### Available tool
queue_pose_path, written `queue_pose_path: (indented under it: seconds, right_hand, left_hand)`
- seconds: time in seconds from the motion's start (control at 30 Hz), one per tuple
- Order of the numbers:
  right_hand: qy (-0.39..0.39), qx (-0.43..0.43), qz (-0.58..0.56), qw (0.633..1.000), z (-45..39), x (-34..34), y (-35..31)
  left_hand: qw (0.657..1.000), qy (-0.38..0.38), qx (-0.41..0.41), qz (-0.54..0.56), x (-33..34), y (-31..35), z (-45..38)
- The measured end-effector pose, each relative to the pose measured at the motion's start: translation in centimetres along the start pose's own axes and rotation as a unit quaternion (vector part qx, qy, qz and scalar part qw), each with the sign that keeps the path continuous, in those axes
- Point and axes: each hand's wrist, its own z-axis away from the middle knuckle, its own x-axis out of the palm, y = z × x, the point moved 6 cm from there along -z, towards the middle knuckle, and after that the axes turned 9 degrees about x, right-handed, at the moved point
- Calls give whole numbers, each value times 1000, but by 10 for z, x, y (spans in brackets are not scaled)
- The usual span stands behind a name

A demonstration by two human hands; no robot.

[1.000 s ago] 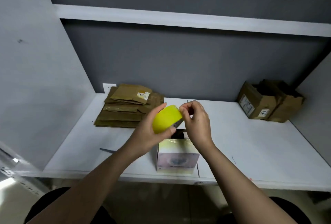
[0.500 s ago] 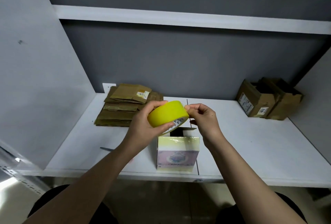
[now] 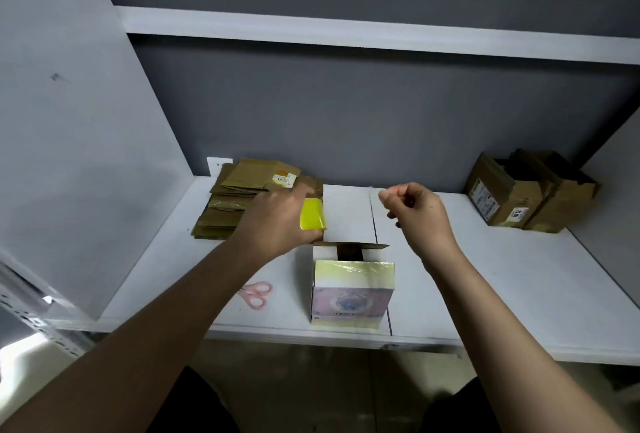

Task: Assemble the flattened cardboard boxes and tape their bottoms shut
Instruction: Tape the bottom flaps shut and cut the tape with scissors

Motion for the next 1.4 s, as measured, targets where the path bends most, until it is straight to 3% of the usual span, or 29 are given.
queue_pose_path:
  seconds: [0.07,0.17,0.33,0.47,0.6,0.67,0.8,0.97,1.13,1.27,1.4]
  right_hand:
    - [14,20,9,1000,-5,-3,7]
    - [39,62,19,997,-13,-11,21]
    - [8,102,-7,995,-12,-12,30]
    - [23,93,0,995,-11,-20,29]
    - [25,60,30,997,-10,-20,22]
    - [34,48,41,997,-10,-17,20]
    - [40,55,37,997,-11,-15,23]
    - [41,61,0,997,-11,-30,22]
    - [47,21,12,999,-6,-26,9]
    - [91,32,73,993,-11,-37,25]
    - [110,67,170,977,-10,-45,52]
  left_hand:
    - [992,20,-20,122,-2,-3,6]
    - [940,30,-28,338,-1,-2,15]
    - [892,82,-47,443,-6,3,25]
    - [940,70,-39,332,-11,4,28]
    - [992,-6,-6,130,-14,13,20]
    - [998,-19,0,54,-16,15,14]
    - [999,-37,-6,16,-18,18,9]
    - [987,-96,42,-118,-5,12,13]
    - [988,-142,-33,-57,9,-12,8]
    - [992,-115,-46,5,7,-23,10]
    - [974,-64,-55,209,4,-24,26]
